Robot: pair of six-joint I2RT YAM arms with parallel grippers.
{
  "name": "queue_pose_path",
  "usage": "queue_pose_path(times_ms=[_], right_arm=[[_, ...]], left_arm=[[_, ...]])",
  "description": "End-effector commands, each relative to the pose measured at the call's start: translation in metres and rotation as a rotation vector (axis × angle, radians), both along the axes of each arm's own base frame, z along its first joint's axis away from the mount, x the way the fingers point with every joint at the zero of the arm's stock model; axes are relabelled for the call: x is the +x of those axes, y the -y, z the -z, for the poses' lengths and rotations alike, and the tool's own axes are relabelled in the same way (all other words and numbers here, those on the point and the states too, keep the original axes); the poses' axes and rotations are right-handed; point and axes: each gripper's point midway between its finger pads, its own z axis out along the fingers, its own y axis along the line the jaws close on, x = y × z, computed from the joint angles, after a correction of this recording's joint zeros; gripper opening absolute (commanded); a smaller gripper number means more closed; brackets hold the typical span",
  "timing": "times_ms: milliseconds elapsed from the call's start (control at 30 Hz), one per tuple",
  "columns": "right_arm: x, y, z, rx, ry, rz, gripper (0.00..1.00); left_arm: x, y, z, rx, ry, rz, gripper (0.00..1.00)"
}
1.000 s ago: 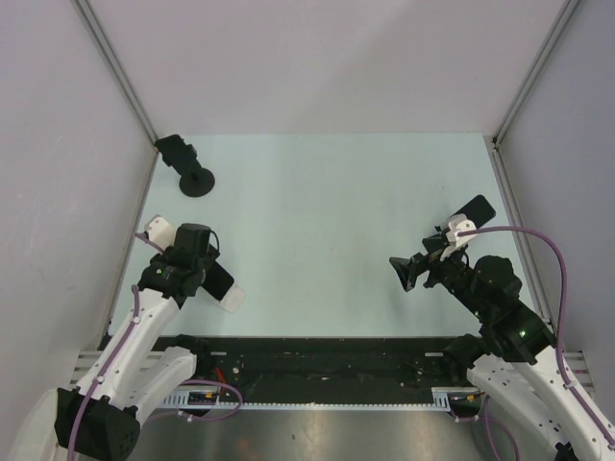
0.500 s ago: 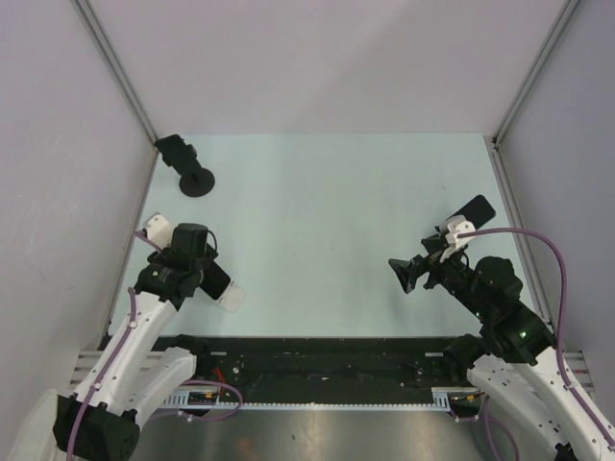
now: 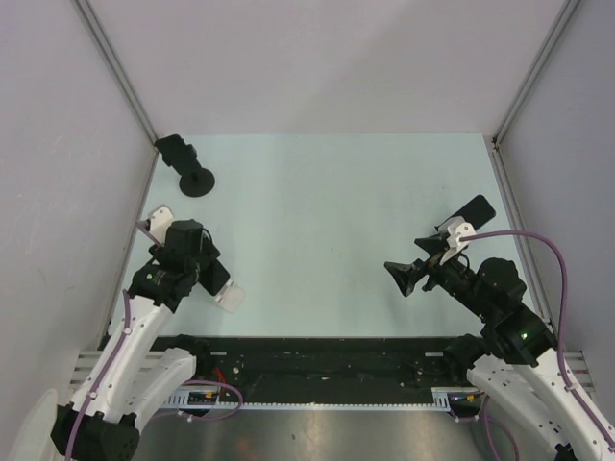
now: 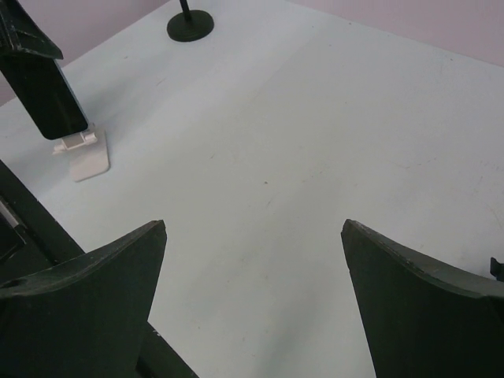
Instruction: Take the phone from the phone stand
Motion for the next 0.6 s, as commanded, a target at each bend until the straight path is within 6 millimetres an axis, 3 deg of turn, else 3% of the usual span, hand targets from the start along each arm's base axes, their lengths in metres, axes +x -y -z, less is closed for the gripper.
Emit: queue_pose_path(times_ms=[0,233,400,567], right_arm=[[-0.003,-0.011,-0.017,0.059,0.036,-0.055,1.0],[0.002,-0.032,-0.027,0.13,0.018,-0.122,1.0],[0.003,-0.05,-0.018,0.134,-0.042,-0.194,1.0],[0.005,-0.056,-0.007,0.117,-0.087,-0.204,1.0]], left_arm=[[0.022,0.017,-0.044,-0.019,0.119,0.111,0.01],[0.027,0.027,-0.048,-0.016,0.111,0.184,0.0],[0.027,0.032,-0.039,-0.009,0.087,0.23,0.0],[0.026,0.036,-0.029,-0.001,0.052,0.271,0.0]])
